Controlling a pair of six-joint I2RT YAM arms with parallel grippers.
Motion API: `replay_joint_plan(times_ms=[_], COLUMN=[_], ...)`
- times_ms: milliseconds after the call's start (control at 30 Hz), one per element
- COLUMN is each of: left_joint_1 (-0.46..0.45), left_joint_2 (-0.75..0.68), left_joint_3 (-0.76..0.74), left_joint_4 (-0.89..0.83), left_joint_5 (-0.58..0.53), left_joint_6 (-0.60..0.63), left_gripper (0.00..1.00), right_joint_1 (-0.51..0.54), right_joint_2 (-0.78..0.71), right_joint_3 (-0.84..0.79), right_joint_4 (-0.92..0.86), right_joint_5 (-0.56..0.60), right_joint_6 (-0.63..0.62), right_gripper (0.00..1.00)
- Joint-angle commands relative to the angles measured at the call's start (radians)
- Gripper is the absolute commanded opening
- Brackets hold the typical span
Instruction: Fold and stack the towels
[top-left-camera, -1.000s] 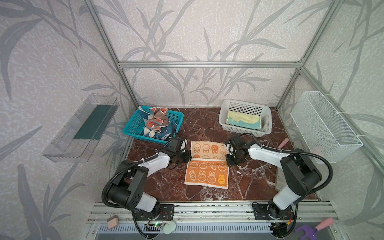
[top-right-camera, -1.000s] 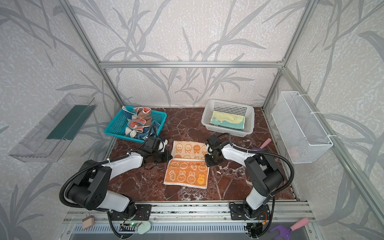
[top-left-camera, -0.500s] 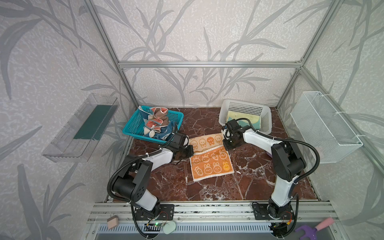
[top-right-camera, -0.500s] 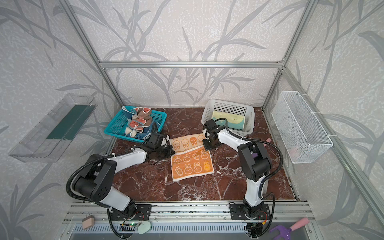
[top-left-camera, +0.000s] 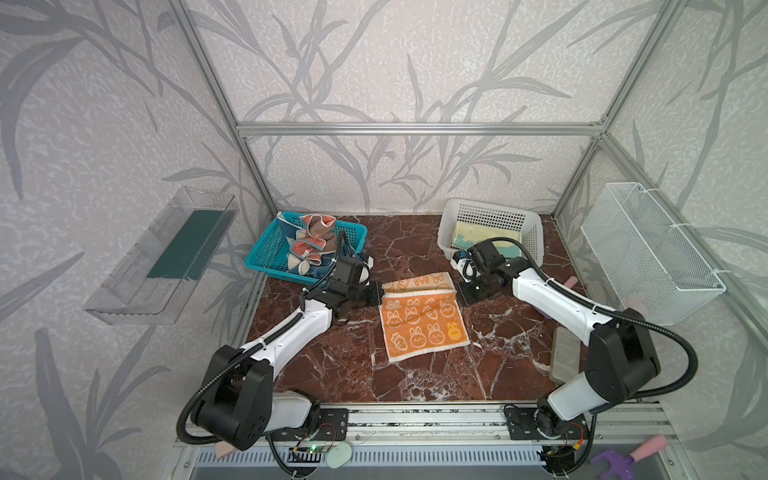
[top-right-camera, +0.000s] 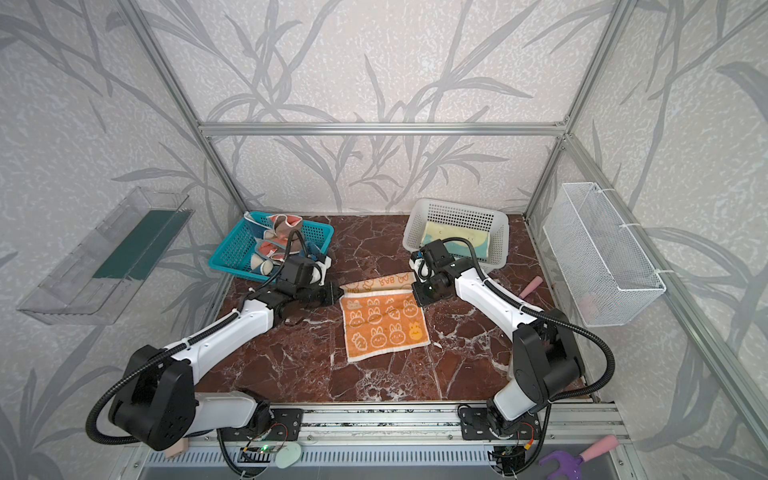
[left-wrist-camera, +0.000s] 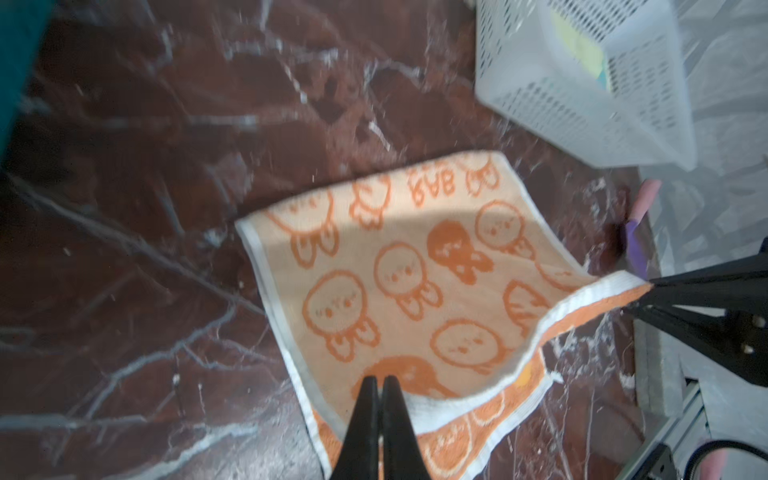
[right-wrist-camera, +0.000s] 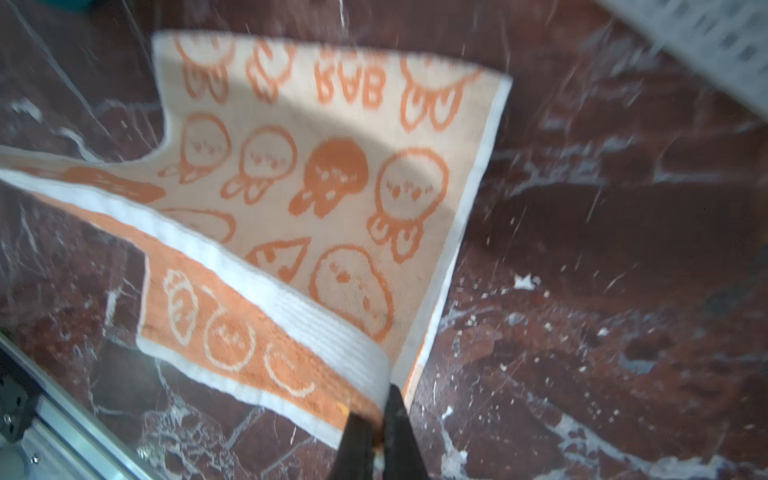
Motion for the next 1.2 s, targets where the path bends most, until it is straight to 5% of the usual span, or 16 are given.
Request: replay_joint_plan(times_ms=[0,167,733,1000,1167], left_joint_1=[-0.038,-0.039,-0.046,-0.124,-0.125], left_joint_2=[0.022,0.036,-0.113,-0.117,-0.062], left_joint_3=[-0.110,-0.224,-0.070,-0.320,-0.341], left_joint_4=[0.075,0.189,-0.042,0.174,0.212], left_joint_5=[0.011,-0.003,-0.019,-0.063,-0.088], left_joint_6=[-0.100,-0.176,-0.113,-0.275,-0.271], left_gripper=[0.00,0.00,0.00,0.00,0.00], right_joint_1=[0.002,0.007,0.069,0.111,0.121], right_joint_2=[0.039,0.053,-0.198,-0.185,-0.112], right_joint_3=[-0.117,-0.187,-0.150,-0.396,-0.391], right_joint_4=[0.045,0.088,-0.082,0.118,0.168], right_joint_5=[-0.042,-0.071,-0.016,-0.069,-0.045], right_joint_6=[0.046,0.093,0.124,0.245,0.241], right_gripper=[0.00,0.00,0.00,0.00,0.00])
